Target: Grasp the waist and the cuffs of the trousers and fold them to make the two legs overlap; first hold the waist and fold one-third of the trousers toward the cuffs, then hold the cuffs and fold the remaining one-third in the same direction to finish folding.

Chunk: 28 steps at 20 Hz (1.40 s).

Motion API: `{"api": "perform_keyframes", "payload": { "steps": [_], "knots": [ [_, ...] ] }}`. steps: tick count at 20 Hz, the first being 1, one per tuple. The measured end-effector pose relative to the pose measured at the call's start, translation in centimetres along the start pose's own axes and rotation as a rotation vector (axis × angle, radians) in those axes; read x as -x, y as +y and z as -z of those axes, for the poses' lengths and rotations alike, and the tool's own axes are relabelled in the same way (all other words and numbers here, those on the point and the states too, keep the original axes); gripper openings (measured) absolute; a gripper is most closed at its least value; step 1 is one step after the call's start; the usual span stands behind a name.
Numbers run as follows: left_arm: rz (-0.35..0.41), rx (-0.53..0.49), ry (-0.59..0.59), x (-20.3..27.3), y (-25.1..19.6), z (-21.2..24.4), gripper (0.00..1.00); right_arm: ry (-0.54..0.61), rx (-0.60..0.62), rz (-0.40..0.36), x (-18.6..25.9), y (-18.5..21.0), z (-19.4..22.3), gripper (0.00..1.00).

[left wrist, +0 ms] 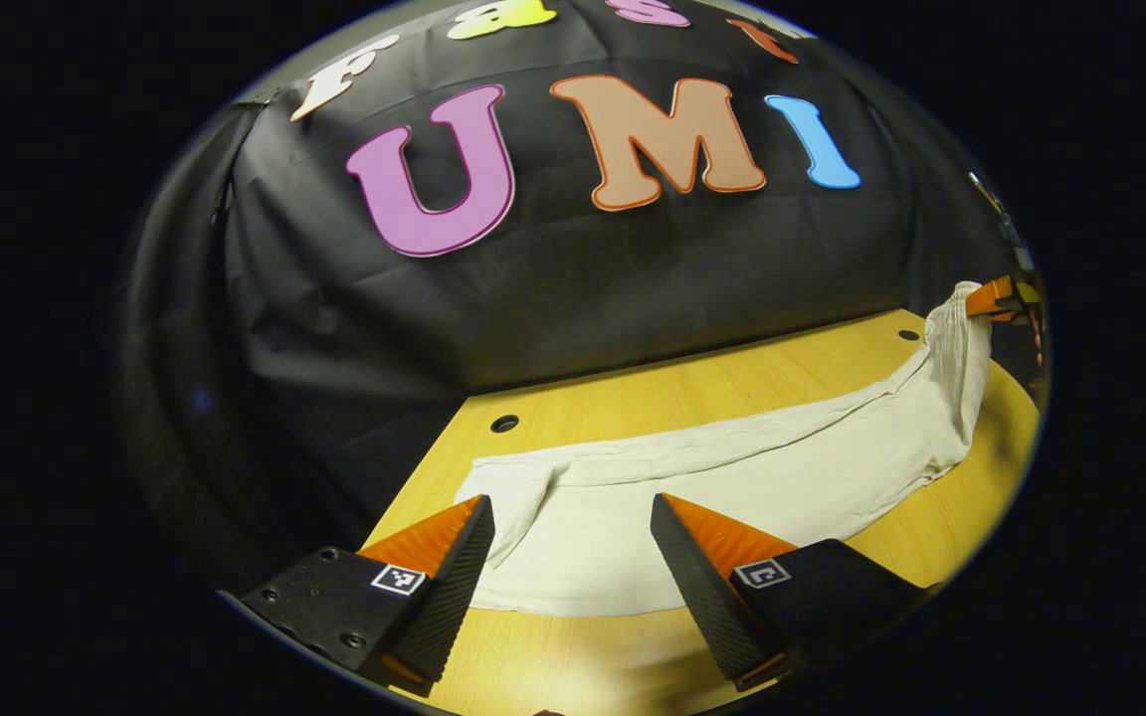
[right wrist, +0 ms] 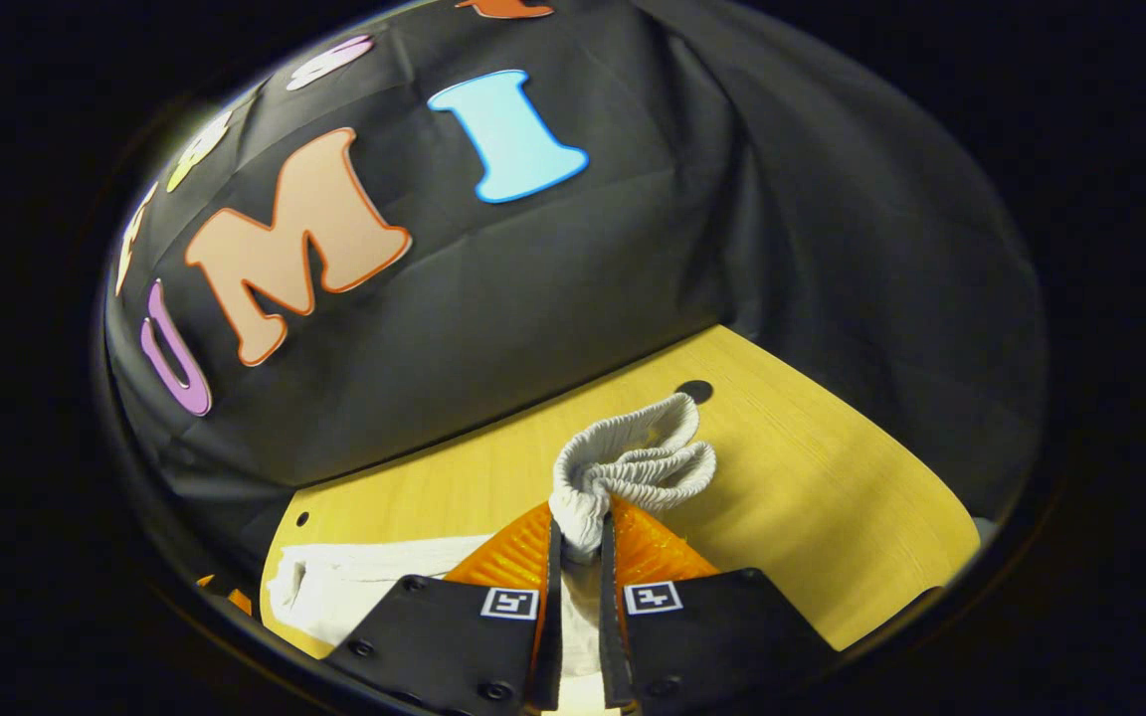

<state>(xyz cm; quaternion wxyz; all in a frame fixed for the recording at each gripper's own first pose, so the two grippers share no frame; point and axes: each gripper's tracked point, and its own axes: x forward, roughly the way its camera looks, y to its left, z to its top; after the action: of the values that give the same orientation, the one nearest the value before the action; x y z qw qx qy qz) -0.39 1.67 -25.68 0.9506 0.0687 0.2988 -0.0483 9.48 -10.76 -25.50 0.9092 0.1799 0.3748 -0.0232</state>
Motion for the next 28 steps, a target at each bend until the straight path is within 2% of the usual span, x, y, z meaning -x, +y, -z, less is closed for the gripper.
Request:
{"api": "perform_keyframes", "payload": {
  "steps": [11,17,23,27,28],
  "knots": [
    [-0.047,0.044,0.034,0.6,6.6,2.8,0.96,0.012,0.091,-0.163,-0.2,0.8,0.4,0.17],
    [-0.083,0.050,0.045,2.4,9.6,4.2,0.96,0.083,0.151,-0.236,-0.1,1.0,1.1,0.17],
    [-0.107,0.055,0.085,3.5,12.0,6.7,0.96,0.224,0.301,-0.291,0.2,0.1,1.4,0.18],
    [-0.113,0.083,0.112,3.5,13.2,8.3,0.96,0.278,0.423,-0.280,0.6,-0.4,0.2,0.18],
    [-0.111,0.086,0.116,3.4,13.3,8.4,0.96,0.284,0.441,-0.281,0.4,-0.4,0.5,0.22]
  ]
}}
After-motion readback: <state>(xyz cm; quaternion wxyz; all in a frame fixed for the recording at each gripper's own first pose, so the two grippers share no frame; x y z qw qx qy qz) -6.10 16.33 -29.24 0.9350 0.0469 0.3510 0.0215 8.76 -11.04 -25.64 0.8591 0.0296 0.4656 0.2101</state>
